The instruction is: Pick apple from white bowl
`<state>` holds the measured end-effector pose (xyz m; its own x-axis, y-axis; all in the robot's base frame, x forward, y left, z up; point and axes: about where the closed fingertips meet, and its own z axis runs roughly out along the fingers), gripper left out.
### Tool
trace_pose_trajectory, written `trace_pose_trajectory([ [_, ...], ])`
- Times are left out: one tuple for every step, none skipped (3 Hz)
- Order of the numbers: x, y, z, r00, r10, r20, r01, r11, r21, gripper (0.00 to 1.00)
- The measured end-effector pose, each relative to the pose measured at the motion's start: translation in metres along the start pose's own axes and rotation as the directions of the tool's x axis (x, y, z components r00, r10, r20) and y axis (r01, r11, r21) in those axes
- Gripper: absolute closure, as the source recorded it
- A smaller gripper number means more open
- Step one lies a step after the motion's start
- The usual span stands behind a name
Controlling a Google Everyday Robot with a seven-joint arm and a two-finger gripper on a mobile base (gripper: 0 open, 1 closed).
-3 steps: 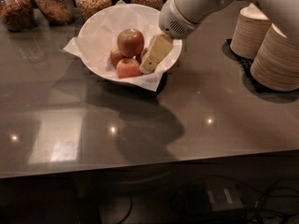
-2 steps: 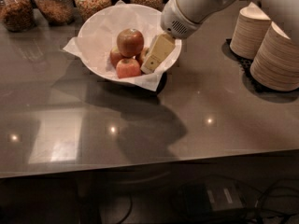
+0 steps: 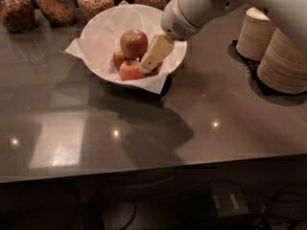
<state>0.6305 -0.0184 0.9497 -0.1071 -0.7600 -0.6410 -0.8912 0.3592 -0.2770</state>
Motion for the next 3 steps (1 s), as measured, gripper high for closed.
trace_pose_trajectory([
  [-0.009,-0.005,0.014,0.999,0.017,0.048,-0.017,0.9999,0.002,0.12],
  [-0.018,-0.009,0.032,0.996,0.028,0.089,-0.028,0.9996,-0.006,0.2],
  [-0.023,-0.012,0.048,0.993,0.039,0.114,-0.037,0.9992,-0.018,0.17],
])
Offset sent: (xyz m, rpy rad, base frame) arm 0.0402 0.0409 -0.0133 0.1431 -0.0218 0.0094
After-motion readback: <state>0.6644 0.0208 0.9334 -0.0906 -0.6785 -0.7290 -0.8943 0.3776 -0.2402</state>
